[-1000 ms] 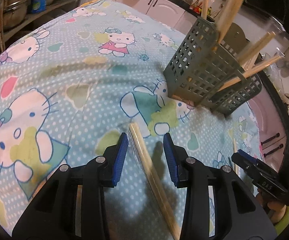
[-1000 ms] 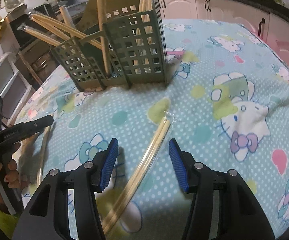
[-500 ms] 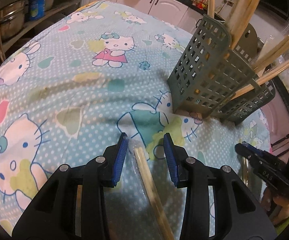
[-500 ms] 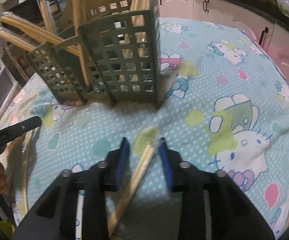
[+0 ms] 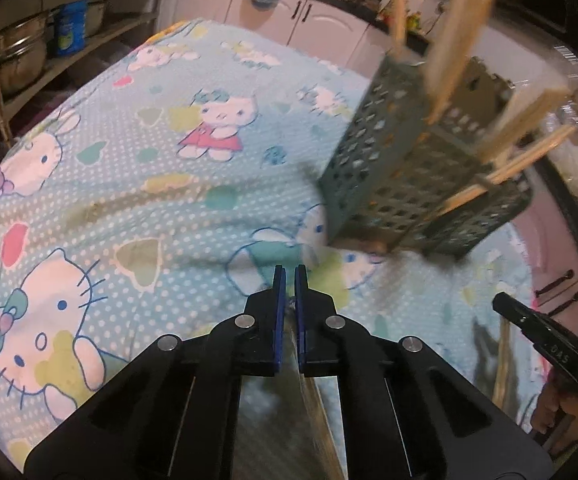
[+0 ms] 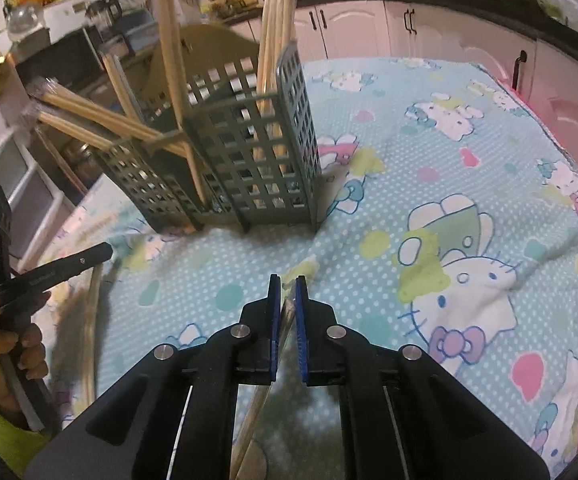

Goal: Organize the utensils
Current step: 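Close the left tool on a wrapped chopstick while the right tool grasps another, then lift the held chopsticks with both tools and carry them over the caddy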

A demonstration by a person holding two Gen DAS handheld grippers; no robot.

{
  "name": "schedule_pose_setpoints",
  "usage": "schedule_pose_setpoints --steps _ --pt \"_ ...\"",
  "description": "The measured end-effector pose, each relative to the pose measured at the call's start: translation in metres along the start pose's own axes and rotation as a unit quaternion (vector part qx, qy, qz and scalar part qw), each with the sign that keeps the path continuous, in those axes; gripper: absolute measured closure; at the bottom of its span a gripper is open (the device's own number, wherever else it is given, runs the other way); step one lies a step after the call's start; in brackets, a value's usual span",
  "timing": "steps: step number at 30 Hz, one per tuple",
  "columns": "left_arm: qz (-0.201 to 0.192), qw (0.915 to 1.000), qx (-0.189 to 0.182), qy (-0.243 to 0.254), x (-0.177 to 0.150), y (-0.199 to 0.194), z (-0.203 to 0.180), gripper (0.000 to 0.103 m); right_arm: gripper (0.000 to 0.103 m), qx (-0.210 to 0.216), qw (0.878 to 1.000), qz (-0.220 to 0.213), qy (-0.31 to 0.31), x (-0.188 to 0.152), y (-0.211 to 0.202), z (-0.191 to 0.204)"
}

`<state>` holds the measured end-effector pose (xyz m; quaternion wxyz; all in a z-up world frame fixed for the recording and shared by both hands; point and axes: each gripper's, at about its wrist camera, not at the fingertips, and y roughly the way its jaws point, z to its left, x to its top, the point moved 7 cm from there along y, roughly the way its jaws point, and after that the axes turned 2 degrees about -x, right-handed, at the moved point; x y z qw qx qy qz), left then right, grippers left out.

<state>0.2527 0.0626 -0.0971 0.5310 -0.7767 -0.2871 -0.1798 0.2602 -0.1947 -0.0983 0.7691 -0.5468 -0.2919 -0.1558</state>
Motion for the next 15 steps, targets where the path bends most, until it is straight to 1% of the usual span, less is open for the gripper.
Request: schedule_pose_setpoints --steps 9,15 --pt "-0.047 0.9977 -0.04 0.029 0.01 -0.049 -0.043 0.103 0.096 0.023 0.998 -0.061 0.006 0.01 -0.053 0.008" --pt "-0.094 0.9913 -0.071 0.059 0.027 -0.092 -0.082 0.103 0.097 0.027 0.993 -0.115 -0.001 0.026 -0.094 0.011"
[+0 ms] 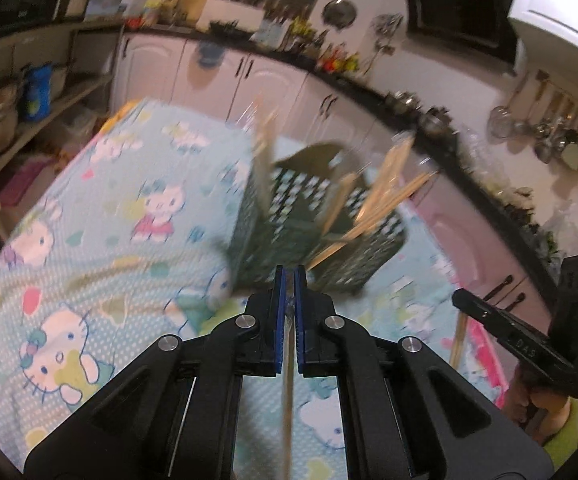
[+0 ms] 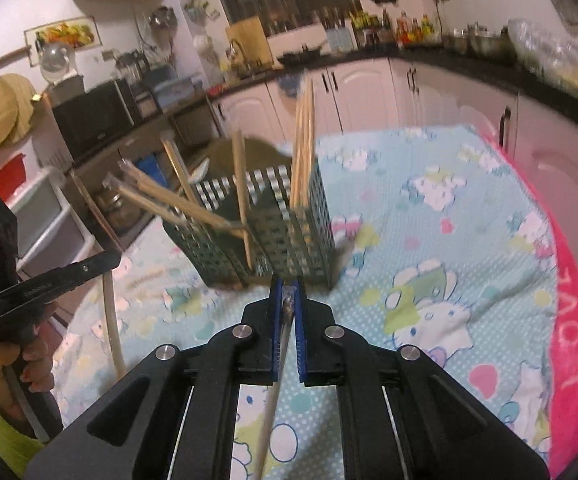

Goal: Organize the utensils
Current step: 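Lift the held chopsticks with both tools and carry them over the caddy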

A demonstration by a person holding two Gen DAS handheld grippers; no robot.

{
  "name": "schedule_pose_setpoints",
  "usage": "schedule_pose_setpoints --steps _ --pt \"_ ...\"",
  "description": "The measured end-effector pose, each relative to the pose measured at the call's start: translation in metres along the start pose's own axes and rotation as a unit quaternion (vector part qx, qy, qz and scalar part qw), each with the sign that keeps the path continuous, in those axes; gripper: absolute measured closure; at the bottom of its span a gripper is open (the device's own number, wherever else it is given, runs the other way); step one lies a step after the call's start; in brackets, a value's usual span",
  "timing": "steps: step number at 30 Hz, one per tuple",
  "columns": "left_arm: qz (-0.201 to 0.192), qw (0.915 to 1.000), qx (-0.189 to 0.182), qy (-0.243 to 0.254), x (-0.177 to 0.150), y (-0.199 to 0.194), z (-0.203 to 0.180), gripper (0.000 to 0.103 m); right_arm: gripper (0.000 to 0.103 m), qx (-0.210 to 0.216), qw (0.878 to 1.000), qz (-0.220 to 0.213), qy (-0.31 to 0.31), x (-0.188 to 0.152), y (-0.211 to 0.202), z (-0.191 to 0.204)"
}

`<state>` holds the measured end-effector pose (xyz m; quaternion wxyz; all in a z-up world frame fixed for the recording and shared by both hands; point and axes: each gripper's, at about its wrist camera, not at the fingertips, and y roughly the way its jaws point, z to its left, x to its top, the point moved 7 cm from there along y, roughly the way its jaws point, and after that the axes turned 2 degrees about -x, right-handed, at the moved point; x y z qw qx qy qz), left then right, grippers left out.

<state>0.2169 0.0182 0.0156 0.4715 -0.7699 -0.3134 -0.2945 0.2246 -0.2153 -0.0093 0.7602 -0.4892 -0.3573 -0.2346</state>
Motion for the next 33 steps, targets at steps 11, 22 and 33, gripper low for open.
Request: schedule_pose_setpoints --steps 11,22,33 --pt "-0.048 0.9977 -0.035 0.032 0.045 -0.02 -0.044 0.103 0.098 -0.017 0.995 -0.096 0.0 0.043 -0.049 -0.008" --pt "-0.092 0.9916 -0.065 0.063 0.092 -0.032 -0.085 0.103 0.098 -0.025 0.987 -0.158 -0.013 0.086 -0.075 -0.009" --pt "-0.131 0.9868 -0.068 0.067 0.136 -0.022 -0.105 0.103 0.098 -0.023 0.978 -0.204 -0.026 0.133 -0.084 -0.001"
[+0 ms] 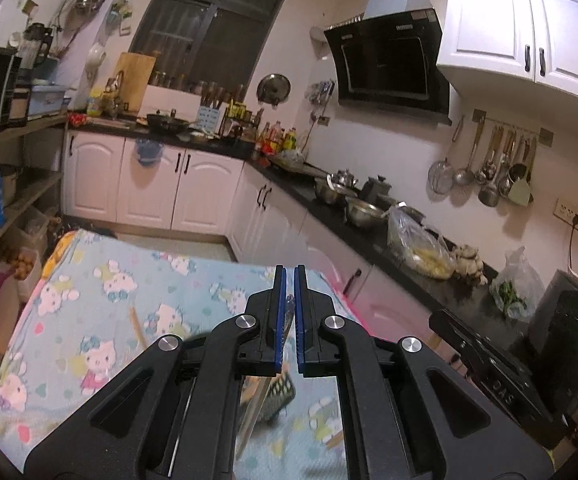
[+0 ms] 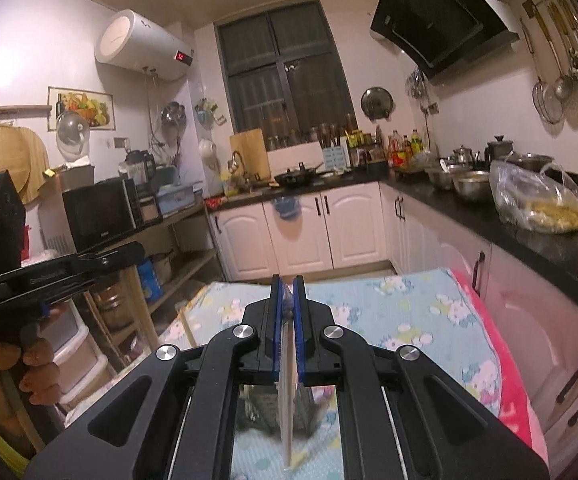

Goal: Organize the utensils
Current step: 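Lift the held chopsticks with both tools and carry them over the caddy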

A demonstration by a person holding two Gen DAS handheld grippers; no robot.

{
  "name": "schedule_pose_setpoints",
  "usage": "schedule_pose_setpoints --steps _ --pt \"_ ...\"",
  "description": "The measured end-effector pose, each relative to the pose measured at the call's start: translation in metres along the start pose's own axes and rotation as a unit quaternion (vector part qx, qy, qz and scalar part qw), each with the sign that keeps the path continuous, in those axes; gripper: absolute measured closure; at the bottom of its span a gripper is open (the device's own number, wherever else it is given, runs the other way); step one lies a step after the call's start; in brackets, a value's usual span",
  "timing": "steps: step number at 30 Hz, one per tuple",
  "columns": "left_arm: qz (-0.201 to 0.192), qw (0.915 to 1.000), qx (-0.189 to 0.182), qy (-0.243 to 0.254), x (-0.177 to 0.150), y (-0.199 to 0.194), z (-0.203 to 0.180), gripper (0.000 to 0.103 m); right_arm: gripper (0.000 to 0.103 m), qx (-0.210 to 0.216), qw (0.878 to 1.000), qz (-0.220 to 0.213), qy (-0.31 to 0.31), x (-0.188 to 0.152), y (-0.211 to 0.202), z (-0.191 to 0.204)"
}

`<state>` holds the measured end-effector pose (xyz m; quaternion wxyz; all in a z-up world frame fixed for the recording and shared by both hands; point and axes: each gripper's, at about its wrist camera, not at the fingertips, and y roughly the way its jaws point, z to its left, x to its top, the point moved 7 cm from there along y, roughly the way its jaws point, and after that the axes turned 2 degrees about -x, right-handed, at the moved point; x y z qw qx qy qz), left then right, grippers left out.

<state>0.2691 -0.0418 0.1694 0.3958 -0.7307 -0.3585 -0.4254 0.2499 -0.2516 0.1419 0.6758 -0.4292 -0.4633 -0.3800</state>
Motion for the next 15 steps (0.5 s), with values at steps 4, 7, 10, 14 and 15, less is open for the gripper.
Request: schedule_pose_setpoints --steps 4,7,10,14,15 --pt "-0.025 0.9996 0.014 -0.003 0.018 0.01 0.003 0.103 0.098 0.004 1.0 -0.015 -0.006 0.017 0.007 0.004" --pt "-0.038 0.9991 0.019 -0.009 0.029 0.017 0.006 0.103 0.098 0.008 1.0 -0.025 -0.008 0.029 0.013 0.006" --pt "-0.048 0.9983 0.029 -0.014 0.038 0.026 0.011 0.103 0.098 0.012 0.999 -0.037 -0.012 0.04 0.019 0.01" --pt "-0.055 0.9974 0.037 -0.028 0.042 0.042 0.018 0.103 0.098 0.016 0.998 -0.053 -0.015 0.049 0.029 0.013" --pt "-0.055 0.9973 0.039 -0.03 0.042 0.045 0.019 0.103 0.098 0.017 0.998 -0.054 -0.015 0.049 0.031 0.014"
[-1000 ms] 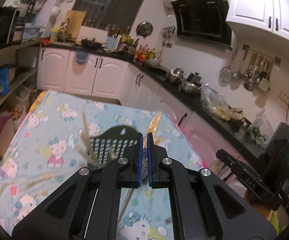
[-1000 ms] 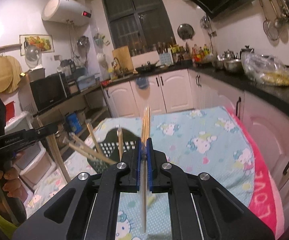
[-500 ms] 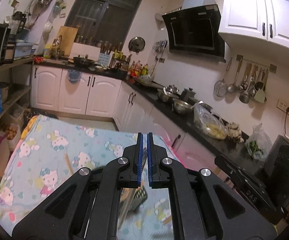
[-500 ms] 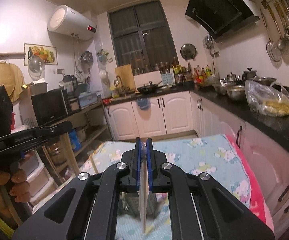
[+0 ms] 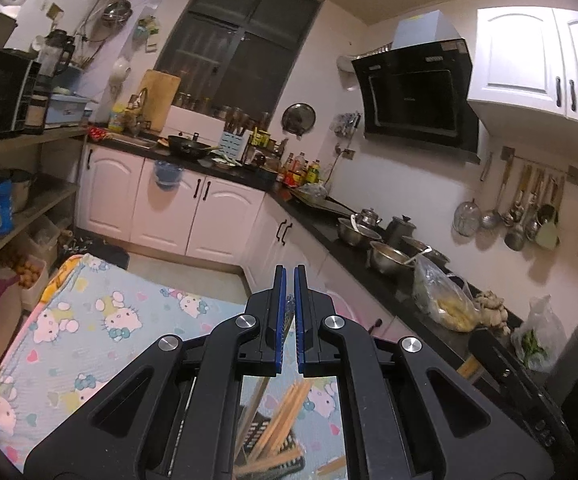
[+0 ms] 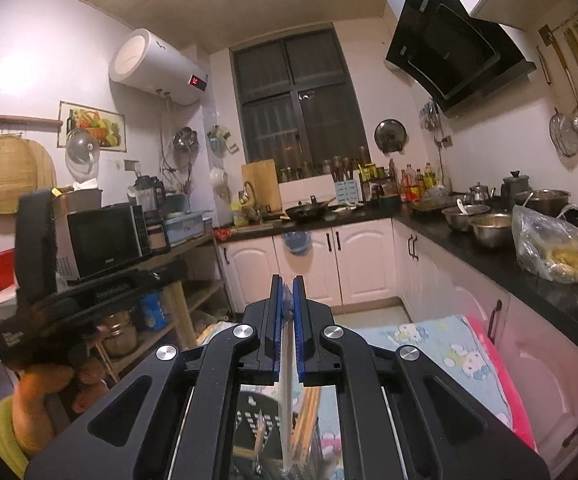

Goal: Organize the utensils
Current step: 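Lift the held chopsticks with both tools and carry them over the caddy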

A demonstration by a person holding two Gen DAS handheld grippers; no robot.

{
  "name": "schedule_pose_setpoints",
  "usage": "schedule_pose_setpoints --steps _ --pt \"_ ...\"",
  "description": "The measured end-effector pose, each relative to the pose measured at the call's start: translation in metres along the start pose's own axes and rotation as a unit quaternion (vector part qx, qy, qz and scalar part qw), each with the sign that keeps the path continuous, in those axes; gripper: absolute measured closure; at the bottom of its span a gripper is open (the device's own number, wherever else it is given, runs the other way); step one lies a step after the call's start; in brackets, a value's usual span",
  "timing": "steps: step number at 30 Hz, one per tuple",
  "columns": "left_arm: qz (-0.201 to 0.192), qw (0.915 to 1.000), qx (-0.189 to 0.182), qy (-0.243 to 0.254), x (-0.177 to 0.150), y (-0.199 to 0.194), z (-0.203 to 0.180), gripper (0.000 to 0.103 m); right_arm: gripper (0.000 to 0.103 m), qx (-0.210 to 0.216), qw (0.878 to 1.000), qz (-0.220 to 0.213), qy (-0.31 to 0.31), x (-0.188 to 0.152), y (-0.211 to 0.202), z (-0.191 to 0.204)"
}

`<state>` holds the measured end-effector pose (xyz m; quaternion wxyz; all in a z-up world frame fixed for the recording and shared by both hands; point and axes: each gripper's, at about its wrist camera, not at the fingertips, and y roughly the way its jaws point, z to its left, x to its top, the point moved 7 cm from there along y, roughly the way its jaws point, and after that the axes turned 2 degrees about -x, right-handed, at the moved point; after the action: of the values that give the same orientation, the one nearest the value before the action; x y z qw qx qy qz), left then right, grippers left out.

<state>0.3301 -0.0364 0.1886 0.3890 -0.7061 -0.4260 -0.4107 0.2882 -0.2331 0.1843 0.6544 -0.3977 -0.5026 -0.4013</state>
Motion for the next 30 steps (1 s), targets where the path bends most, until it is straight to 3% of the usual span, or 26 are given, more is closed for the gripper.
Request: schedule_pose_setpoints --steps 13,30 --pt "0.013 0.9998 0.009 -0.006 -0.032 0.042 0.021 0.103 0.098 0.006 1.0 -0.004 0.007 -0.021 0.037 -0.008" --pt "0.074 0.9969 0.02 0.014 -0.081 0.057 0.029 0.102 0.097 -0.003 0.999 0.031 0.031 -0.09 0.053 -0.028"
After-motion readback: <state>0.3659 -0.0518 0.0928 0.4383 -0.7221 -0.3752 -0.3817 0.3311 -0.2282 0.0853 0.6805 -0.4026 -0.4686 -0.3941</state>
